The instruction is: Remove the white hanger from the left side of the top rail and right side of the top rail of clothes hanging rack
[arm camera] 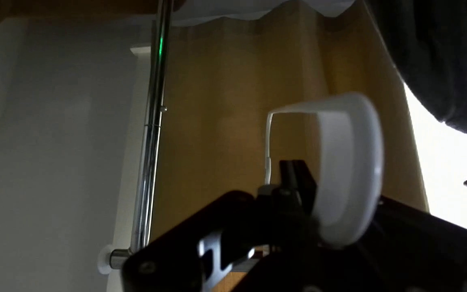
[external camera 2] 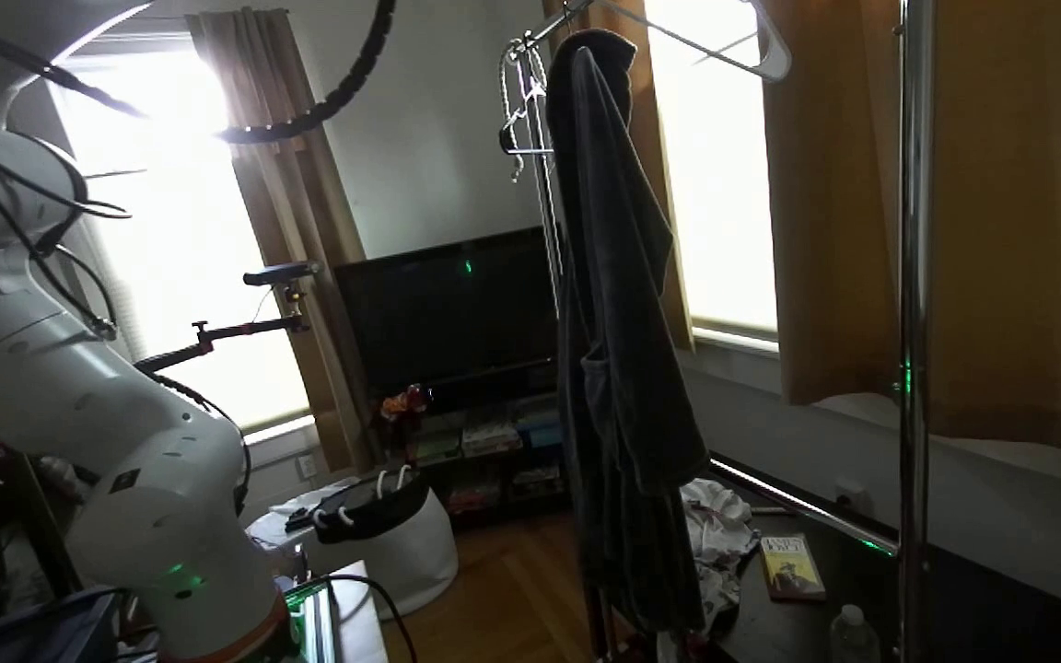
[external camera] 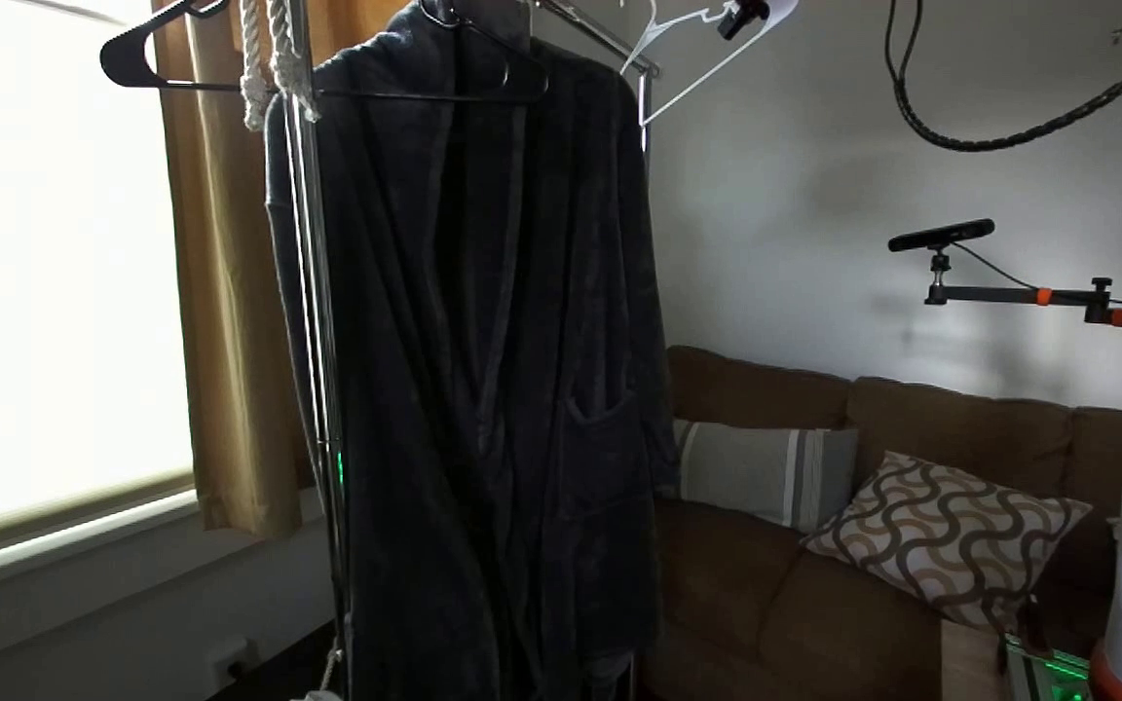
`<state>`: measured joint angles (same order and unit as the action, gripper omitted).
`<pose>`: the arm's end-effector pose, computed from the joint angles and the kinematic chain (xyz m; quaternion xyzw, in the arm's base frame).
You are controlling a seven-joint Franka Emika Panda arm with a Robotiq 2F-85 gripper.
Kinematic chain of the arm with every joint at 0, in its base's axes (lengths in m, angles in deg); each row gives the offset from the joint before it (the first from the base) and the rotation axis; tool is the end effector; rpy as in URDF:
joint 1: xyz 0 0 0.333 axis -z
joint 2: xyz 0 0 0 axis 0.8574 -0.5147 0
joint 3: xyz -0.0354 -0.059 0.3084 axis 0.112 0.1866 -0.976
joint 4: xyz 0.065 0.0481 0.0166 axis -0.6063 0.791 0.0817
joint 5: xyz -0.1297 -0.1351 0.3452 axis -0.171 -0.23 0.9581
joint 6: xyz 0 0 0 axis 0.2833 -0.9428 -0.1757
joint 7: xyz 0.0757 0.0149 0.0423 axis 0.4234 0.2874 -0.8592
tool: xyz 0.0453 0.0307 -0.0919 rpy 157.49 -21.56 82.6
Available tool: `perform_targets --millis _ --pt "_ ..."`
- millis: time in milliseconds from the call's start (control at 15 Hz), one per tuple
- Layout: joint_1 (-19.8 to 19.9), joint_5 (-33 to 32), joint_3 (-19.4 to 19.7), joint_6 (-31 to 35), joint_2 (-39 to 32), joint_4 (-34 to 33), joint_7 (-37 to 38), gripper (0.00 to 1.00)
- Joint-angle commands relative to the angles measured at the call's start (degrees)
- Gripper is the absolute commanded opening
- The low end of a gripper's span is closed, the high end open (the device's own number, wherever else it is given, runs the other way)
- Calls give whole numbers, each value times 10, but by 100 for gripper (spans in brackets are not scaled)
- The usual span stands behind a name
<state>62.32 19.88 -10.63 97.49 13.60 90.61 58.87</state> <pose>0.3468 -0.1378 0.9171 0.8914 -0.0843 0.4429 0.0462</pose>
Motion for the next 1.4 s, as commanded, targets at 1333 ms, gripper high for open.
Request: perform_targets --millis 1333 --pt "27 213 124 -13 -122 -78 -115 1"
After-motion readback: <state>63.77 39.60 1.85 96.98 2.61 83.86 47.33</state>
